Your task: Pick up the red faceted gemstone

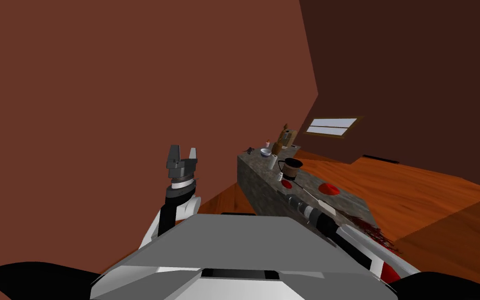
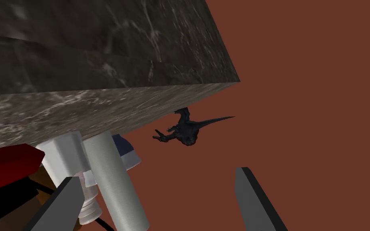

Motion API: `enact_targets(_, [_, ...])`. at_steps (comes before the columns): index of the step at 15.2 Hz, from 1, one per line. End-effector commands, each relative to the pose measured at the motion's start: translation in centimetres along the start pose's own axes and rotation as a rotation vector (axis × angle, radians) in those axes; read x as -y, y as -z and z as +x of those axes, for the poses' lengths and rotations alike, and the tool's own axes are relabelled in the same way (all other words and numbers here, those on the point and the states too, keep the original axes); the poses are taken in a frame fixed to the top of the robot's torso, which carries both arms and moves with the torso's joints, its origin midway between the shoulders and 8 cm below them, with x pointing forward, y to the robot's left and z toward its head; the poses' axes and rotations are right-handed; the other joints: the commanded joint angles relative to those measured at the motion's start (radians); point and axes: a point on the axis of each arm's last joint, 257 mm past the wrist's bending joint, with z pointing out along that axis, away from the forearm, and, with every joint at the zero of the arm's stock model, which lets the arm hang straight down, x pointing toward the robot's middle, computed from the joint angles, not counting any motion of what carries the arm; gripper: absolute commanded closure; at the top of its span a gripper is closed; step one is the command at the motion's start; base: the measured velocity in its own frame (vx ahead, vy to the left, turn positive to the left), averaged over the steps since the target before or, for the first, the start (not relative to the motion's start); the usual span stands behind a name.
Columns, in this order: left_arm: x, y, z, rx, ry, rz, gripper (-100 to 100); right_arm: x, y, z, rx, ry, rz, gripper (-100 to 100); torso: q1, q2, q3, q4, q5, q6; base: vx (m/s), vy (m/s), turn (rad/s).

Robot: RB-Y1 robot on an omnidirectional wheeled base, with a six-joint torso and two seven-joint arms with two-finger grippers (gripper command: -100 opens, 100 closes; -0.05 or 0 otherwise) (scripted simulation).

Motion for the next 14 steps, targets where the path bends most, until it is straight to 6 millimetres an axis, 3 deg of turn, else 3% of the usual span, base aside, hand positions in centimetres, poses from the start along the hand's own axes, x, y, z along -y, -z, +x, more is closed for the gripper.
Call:
enact_targets(1, [0.0, 0.0, 0.0, 0.0, 0.0, 0.0, 0, 1.8, 0.6, 0.8, -0.052, 0.042, 0.037, -100, 0.0, 0.0, 0.0, 0.0, 0.0, 0.0, 0.024, 0.0, 0.063])
enact_targets(2, [0.0, 0.0, 0.0, 0.0, 0.0, 0.0, 0, 1.8, 0.6, 0.8, -0.052, 0.042, 0.037, -100, 0.0, 0.0, 0.0, 0.0, 0.0, 0.0, 0.022, -0.003, 0.051])
enact_targets(7, [0.0, 0.0, 0.0, 0.0, 0.0, 0.0, 0, 6.6, 2.7, 2.5, -0.174, 0.153, 0.129, -100, -0.001, -0.001, -0.001, 0.0, 0.0, 0.0, 0.033, -0.009, 0.067])
enact_targets(8, [0.0, 0.0, 0.0, 0.0, 0.0, 0.0, 0, 6.6, 2.7, 2.5, -0.174, 0.153, 0.129, -100, -0.001, -0.001, -0.001, 0.0, 0.0, 0.0, 0.039, -0.02, 0.065])
enact_targets(14, [0.0, 0.0, 0.0, 0.0, 0.0, 0.0, 0, 10.9, 5.0, 3.0, -0.273, 0.255, 0.212, -100, -0.002, -0.002, -0.001, 0.0, 0.0, 0.0, 0.041, -0.027, 0.055])
